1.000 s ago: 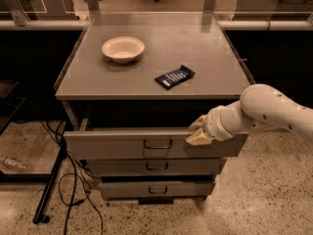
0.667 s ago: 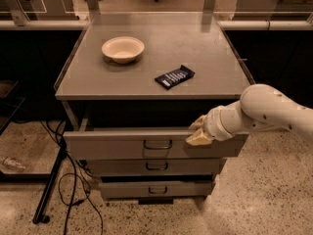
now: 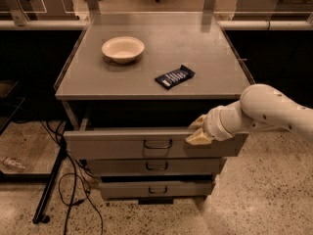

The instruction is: Open top drawer

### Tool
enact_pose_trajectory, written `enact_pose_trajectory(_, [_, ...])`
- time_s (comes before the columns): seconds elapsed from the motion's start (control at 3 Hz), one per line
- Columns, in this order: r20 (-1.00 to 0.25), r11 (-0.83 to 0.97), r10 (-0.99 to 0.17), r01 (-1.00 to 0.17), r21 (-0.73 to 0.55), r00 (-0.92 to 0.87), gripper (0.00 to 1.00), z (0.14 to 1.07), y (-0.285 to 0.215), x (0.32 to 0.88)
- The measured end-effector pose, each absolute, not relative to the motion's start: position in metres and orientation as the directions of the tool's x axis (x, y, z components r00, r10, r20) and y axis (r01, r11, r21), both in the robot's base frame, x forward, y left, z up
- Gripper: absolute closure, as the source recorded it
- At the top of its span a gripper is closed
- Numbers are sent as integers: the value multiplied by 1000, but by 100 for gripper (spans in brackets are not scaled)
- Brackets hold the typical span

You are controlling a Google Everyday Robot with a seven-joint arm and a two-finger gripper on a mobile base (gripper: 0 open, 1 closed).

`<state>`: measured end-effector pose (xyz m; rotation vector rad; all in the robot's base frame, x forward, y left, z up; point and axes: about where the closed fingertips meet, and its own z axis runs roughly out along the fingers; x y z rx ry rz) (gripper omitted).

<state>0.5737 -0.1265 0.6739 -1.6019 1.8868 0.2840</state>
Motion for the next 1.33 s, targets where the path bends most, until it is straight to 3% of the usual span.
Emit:
enact_pose_trajectory(0.33, [-590,234,-806,-944,-234,-53,12,674,-126,574])
enact_pose_trajectory(0.67, [-590,234,-806,-944,-234,-53,11,674,-126,574])
enact_pose_trajectory(1.33, [-600,231,-799,-946,-227,-52,58,673,-127,571])
